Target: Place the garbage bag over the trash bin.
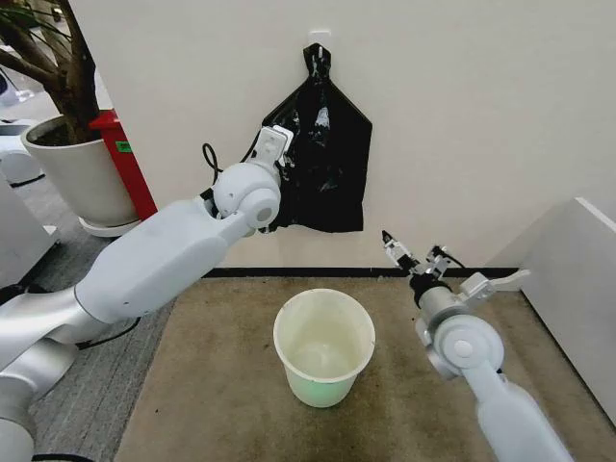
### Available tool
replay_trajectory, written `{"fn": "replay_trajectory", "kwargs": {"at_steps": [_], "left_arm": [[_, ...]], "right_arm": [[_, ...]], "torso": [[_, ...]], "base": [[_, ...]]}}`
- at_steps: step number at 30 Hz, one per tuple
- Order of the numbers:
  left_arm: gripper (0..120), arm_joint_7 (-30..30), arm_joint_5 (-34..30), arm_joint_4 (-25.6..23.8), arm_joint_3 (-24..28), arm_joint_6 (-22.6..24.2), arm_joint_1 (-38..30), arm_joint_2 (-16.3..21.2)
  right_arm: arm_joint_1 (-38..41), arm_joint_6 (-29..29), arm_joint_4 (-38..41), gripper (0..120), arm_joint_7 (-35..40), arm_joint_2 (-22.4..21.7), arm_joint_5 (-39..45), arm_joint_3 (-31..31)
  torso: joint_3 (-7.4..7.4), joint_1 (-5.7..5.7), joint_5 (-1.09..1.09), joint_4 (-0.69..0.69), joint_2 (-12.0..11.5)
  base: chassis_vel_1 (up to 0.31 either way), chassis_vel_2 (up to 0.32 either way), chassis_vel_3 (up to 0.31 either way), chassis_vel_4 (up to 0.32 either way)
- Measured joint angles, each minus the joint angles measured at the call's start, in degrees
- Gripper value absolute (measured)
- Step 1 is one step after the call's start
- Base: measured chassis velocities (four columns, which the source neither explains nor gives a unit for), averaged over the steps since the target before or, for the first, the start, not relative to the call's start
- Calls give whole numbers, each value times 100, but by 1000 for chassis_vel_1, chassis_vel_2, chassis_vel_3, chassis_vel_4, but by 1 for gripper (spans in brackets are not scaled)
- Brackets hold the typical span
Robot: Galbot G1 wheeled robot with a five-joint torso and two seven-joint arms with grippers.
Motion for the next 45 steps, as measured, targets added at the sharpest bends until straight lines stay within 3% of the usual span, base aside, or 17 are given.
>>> {"fn": "replay_trajectory", "kwargs": {"at_steps": [9,16,20,25,33,45], "left_arm": [[0,-142,-724,-374,-405,-398,-105,212],[0,-127,-966,-456,-616,-532,-150,337],[0,-122,-1071,-586,-625,-554,-149,396],[0,-110,-1127,-608,-624,-580,-145,402],[0,-54,-1138,-636,-641,-598,-110,448],[0,69,-1129,-722,-816,-639,-25,612]], "right_arm": [[546,-199,286,100,-431,-323,-764,-298],[2008,-493,-147,100,-293,-381,-870,-970],[2996,-800,-542,100,116,-257,-769,-1485],[3574,-1156,-773,100,598,-62,-656,-1882],[4316,-1719,-1141,100,1189,218,-859,-2472],[4878,-1897,-1689,95,1733,535,-1066,-2924]], "torso": [[0,0,0,0,0],[0,0,-2,1,1],[1,0,-2,3,1],[1,0,0,0,1],[0,0,-1,0,1],[0,0,-1,1,0]], "base": [[0,0,0,0],[0,0,0,0],[0,0,0,0],[0,0,0,0],[0,0,0,0],[0,0,0,0]]}}
